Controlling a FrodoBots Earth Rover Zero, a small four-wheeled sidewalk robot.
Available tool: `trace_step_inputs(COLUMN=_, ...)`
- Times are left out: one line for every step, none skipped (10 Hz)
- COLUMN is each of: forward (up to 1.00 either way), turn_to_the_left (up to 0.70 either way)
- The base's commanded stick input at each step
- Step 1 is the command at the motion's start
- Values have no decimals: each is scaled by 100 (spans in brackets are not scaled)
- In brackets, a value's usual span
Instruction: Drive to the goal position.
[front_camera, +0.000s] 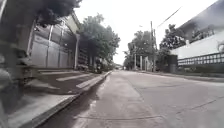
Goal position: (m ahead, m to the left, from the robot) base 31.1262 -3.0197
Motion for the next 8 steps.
trace_step_inputs(forward=70, turn_to_the_left=-28)
trace_step_inputs(forward=70, turn_to_the_left=-14)
trace_step_inputs(forward=70, turn_to_the_left=0)
trace_step_inputs(forward=70, turn_to_the_left=0)
trace_step_inputs(forward=65, turn_to_the_left=0)
trace_step_inputs(forward=39, turn_to_the_left=0)
trace_step_inputs(forward=7, turn_to_the_left=0)
trace_step_inputs(forward=6, turn_to_the_left=0)
